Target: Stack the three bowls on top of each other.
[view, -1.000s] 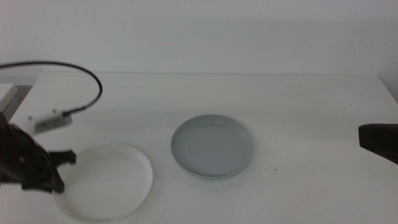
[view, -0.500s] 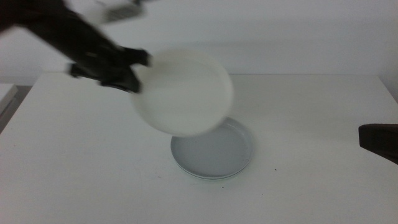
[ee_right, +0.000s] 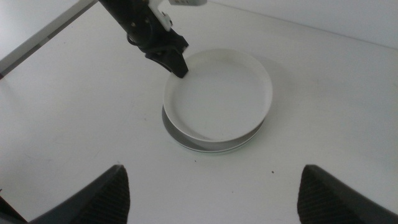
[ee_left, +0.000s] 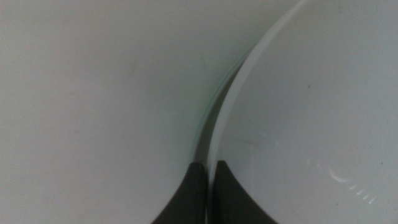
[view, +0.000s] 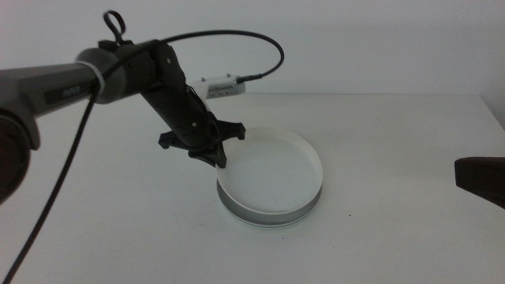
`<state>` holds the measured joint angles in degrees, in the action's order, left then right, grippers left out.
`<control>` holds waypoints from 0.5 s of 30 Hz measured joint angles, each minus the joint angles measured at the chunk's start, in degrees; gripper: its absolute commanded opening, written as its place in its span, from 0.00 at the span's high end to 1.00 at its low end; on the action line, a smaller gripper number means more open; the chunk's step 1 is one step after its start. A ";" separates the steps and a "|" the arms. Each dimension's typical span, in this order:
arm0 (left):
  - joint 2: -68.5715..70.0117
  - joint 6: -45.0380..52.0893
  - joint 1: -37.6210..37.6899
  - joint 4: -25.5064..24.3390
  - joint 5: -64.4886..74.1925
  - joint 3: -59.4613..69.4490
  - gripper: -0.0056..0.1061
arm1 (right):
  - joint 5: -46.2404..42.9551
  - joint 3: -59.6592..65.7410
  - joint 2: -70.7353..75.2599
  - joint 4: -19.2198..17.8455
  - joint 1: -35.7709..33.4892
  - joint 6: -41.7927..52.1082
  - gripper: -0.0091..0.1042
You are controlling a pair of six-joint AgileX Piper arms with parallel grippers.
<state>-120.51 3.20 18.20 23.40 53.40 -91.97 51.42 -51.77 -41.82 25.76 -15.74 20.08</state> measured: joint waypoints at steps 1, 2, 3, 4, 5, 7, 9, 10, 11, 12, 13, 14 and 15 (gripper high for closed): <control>-0.33 0.00 0.10 0.28 -0.15 0.00 0.95 | 0.00 0.00 0.00 0.00 0.00 0.00 0.22; -0.45 0.00 0.26 0.75 -0.13 0.00 0.94 | 0.00 0.00 0.00 0.00 0.00 0.00 0.22; -0.55 0.00 0.39 1.01 -0.24 0.00 0.92 | 0.00 0.00 0.00 0.00 0.00 0.00 0.22; -0.67 0.12 0.50 1.37 -0.39 0.00 0.89 | 0.00 0.00 0.00 0.00 0.00 0.00 0.22; -0.67 0.35 0.50 1.79 -0.68 0.00 0.86 | 0.00 0.00 0.00 0.00 0.00 0.00 0.22; -0.67 1.35 0.57 2.43 -0.89 0.00 0.78 | 0.00 0.00 0.00 0.00 0.00 0.00 0.22; -0.67 2.72 0.57 2.95 -0.62 0.00 0.65 | 0.00 0.00 0.00 0.00 0.00 0.00 0.22; -0.67 3.12 0.57 2.95 -0.06 -0.02 0.59 | 0.00 0.00 0.00 0.00 0.00 0.00 0.22; -0.29 3.75 0.57 2.95 0.52 -0.02 0.51 | 0.00 0.00 0.00 0.00 0.00 0.00 0.22; 0.34 4.16 0.57 2.60 1.16 -0.02 0.43 | 0.00 0.00 0.00 0.00 0.00 0.00 0.22; 1.15 4.30 0.57 1.86 1.61 -0.02 0.34 | 0.00 0.00 0.00 0.00 0.00 0.00 0.22; 2.69 4.43 0.57 0.59 1.88 -0.02 0.26 | 0.00 0.00 0.00 0.00 0.00 0.00 0.22; 4.76 4.02 0.57 -1.33 2.02 -0.02 0.17 | 0.00 0.00 0.00 0.00 0.00 0.00 0.22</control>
<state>-115.75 7.22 18.77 22.07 55.42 -91.99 51.42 -51.77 -41.82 25.76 -15.74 20.08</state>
